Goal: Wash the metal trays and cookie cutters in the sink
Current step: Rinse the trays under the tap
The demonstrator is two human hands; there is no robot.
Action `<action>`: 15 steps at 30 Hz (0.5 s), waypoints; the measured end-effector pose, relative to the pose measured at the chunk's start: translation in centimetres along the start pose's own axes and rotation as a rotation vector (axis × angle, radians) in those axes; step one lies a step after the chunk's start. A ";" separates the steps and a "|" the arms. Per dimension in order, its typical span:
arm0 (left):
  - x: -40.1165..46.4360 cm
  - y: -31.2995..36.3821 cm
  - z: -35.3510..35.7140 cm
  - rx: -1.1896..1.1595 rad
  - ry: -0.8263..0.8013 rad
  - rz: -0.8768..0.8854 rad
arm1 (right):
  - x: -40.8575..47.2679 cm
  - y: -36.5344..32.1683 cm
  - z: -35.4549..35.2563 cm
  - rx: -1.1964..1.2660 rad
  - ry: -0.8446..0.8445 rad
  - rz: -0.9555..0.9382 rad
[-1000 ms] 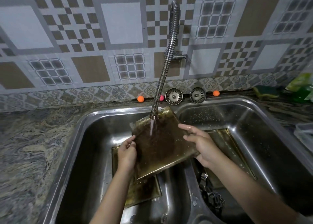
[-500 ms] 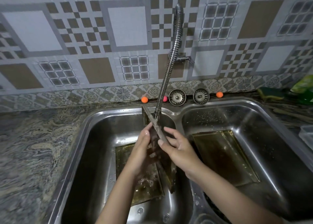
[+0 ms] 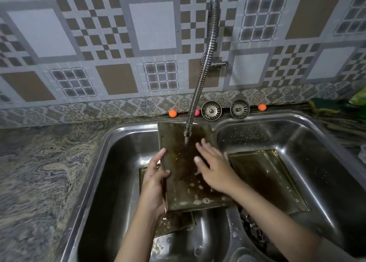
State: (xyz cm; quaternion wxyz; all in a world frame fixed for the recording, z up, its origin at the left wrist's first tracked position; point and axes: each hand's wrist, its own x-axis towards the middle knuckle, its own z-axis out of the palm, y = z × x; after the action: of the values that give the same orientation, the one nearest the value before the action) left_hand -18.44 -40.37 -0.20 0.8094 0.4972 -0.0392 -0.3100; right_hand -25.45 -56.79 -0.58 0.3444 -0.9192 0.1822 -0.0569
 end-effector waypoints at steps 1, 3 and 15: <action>-0.2 -0.4 0.3 0.011 -0.006 0.014 | 1.3 0.5 -0.8 -0.082 0.009 0.057; -0.6 -1.2 1.1 0.037 -0.026 0.052 | 3.3 0.6 -1.8 -0.177 0.056 0.125; 2.0 -1.2 -0.9 0.105 -0.062 0.205 | -0.4 3.2 1.9 -0.229 0.029 -0.006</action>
State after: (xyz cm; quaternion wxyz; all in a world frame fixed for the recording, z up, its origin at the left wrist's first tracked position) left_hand -17.04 -41.11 -2.17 0.8083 0.5223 -0.1310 -0.2383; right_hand -26.33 -57.73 -4.11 0.2345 -0.9521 0.1897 -0.0501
